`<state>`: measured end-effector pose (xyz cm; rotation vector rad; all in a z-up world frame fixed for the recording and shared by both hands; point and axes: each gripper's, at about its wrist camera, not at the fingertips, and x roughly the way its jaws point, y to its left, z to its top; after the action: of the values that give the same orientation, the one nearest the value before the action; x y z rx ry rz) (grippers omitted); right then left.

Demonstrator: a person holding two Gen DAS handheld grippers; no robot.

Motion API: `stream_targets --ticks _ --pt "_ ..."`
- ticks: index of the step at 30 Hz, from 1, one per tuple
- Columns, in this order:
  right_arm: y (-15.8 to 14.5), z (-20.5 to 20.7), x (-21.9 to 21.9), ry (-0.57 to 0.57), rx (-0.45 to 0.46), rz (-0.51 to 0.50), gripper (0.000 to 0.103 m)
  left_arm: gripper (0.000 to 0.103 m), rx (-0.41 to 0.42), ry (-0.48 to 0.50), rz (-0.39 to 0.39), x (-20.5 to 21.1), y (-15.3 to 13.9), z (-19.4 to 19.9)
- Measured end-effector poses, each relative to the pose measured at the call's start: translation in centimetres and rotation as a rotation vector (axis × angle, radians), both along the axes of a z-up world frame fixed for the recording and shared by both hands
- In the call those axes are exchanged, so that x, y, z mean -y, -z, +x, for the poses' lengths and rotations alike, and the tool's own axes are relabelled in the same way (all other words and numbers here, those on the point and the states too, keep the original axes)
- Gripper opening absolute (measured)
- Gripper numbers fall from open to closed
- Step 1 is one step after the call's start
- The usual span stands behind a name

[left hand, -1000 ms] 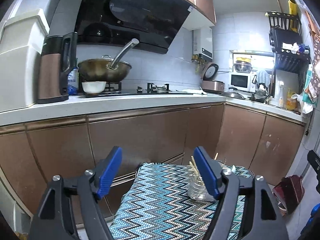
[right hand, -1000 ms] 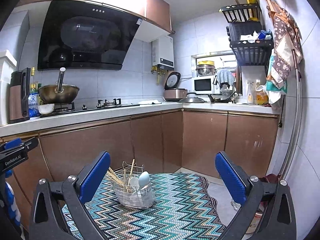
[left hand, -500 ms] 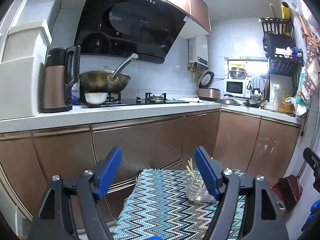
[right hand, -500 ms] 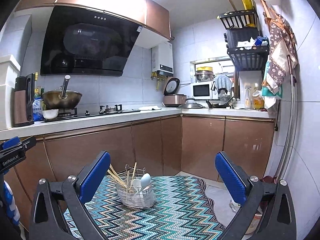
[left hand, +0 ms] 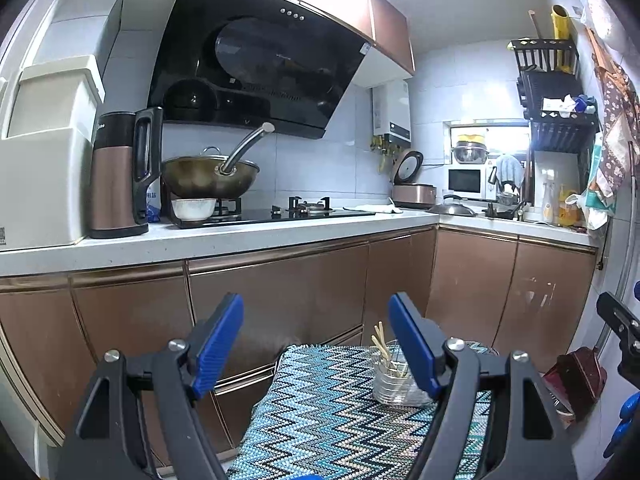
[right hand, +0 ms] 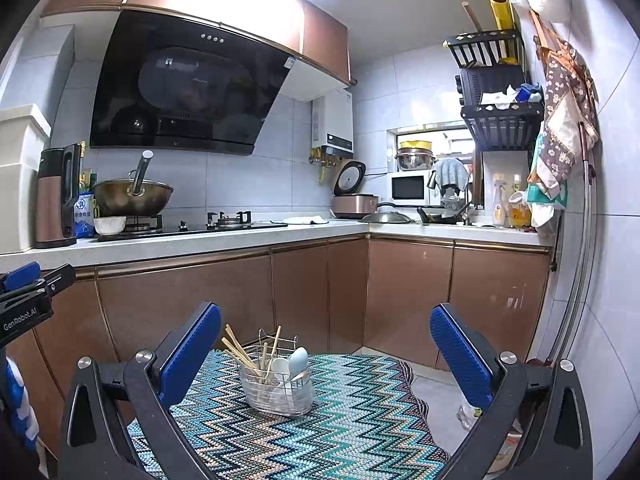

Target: Organize utensils

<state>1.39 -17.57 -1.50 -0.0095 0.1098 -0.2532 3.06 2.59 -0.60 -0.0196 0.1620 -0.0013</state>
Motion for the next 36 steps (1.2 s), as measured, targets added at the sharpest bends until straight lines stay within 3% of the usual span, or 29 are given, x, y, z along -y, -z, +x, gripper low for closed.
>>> stream_targets --ticks 36 --pt "0.6 0.7 0.1 0.034 -0.017 -0.024 0.103 0.076 0.013 -0.034 0.052 0.5 1.0 0.3"
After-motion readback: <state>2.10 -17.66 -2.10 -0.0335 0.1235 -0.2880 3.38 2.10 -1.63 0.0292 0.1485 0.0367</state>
